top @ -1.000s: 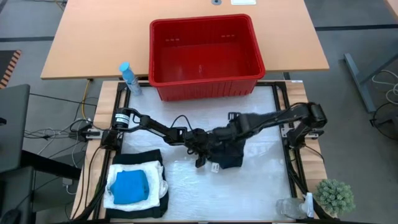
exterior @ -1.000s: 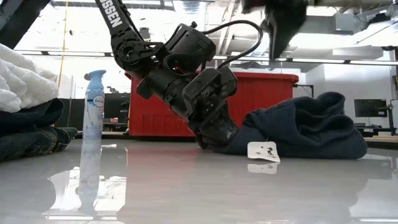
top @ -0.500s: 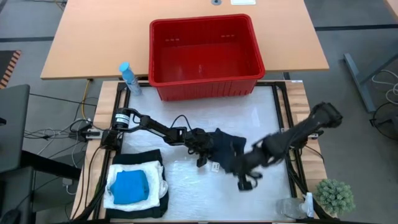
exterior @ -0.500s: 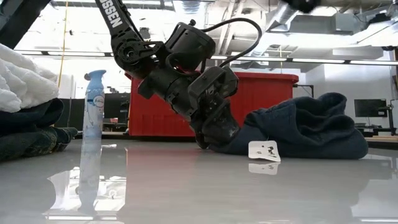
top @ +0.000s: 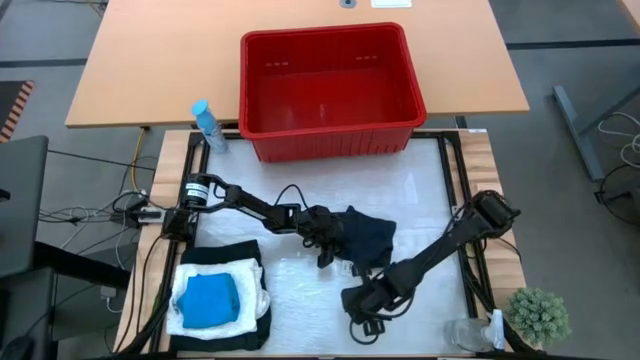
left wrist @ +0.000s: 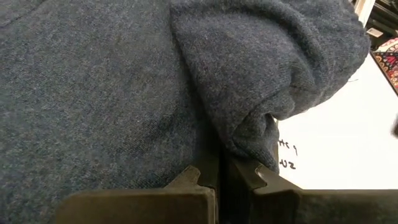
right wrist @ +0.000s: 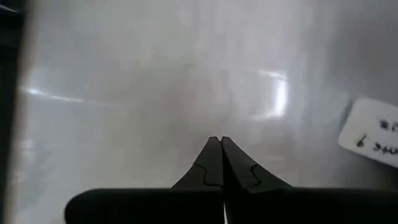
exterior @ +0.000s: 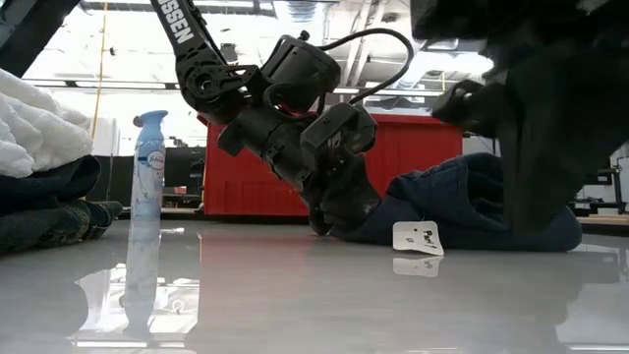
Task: Fold Laundry from Bin
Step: Fold the gray shorts from the red bin
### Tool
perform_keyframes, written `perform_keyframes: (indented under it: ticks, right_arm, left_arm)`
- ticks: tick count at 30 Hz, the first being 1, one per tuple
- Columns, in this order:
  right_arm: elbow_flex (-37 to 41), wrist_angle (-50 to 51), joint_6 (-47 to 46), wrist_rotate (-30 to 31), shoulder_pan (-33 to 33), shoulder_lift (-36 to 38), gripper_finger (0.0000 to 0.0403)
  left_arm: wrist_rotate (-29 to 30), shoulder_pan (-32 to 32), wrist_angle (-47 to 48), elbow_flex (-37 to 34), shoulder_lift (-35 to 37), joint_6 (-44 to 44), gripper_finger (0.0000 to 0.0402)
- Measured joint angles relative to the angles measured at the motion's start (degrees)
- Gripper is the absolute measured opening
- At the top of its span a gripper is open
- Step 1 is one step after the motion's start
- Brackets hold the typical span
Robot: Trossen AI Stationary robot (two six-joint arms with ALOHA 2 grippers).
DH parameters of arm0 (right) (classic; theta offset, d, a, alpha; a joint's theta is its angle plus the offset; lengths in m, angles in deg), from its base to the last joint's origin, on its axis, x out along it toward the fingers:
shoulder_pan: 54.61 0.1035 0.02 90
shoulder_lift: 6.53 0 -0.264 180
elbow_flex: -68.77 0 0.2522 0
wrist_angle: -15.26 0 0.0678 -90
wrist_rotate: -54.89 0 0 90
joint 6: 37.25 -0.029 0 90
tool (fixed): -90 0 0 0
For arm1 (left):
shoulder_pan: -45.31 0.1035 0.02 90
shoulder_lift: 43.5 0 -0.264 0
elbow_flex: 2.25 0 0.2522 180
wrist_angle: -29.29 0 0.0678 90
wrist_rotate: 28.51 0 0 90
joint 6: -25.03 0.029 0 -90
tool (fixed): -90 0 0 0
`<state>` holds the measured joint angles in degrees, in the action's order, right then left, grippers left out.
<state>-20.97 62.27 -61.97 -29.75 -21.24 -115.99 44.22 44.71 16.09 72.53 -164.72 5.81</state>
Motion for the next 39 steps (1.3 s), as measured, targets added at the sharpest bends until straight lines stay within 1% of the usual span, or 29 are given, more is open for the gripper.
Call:
perform_keyframes:
  ticks: [2, 4, 6, 9, 15, 18, 24, 27, 30, 35, 37, 39]
  right_arm:
    - [0.1, 1.2, -1.6, 2.3, 0.0, -0.8, 0.0014]
    - [0.2, 3.8, -3.3, 5.9, 0.0, -0.6, 0.0014]
    - [0.3, 8.5, -5.0, 9.6, -0.5, -0.3, 0.0014]
    - [0.4, 13.9, -5.3, 12.8, -1.7, -0.3, 0.0014]
    - [0.4, 18.5, -5.3, 16.7, -4.9, -0.2, 0.0014]
    - [0.4, 21.6, -5.0, 17.0, -6.3, 0.9, 0.0014]
    - [0.4, 26.8, -5.2, 17.8, -8.3, 6.6, 0.0014]
    - [0.3, 28.0, -5.2, 20.3, -10.0, 8.7, 0.0013]
    - [0.3, 27.5, -2.6, 23.0, -12.6, 9.4, 0.0013]
    - [0.3, 25.7, 3.3, 23.2, -18.0, 8.9, 0.0013]
    - [0.3, 25.1, 5.0, 23.7, -18.7, 9.4, 0.0013]
    - [0.3, 27.1, 5.3, 27.6, -18.6, 11.4, 0.0013]
  left_arm:
    - [0.4, 0.0, 0.0, 0.0, 0.0, 0.0, 0.0000]
    - [1.0, 0.0, 0.1, 0.0, 0.0, -0.1, 0.0000]
    - [1.3, 0.0, 0.3, 0.0, 0.0, -0.5, 0.0000]
    - [1.3, 0.0, 0.2, 0.0, 0.0, -0.5, 0.0000]
    - [1.5, -0.1, 0.0, 0.0, 0.0, -1.2, 0.0000]
    - [1.7, -0.1, 0.1, 0.0, 0.0, -1.1, 0.0000]
    - [1.7, -0.2, 0.1, 0.0, 0.0, -0.8, 0.0000]
    - [1.8, -0.2, 0.1, 0.0, 0.0, -0.7, 0.0000]
    - [2.1, -0.2, 0.1, 0.0, 0.0, -0.7, 0.0000]
    - [2.1, -0.2, 0.2, 0.0, 0.0, -0.3, 0.0000]
    - [2.1, -0.2, 0.2, 0.0, 0.0, -0.3, 0.0000]
    - [2.2, -0.2, 0.1, 0.0, 0.0, -0.1, 0.0000]
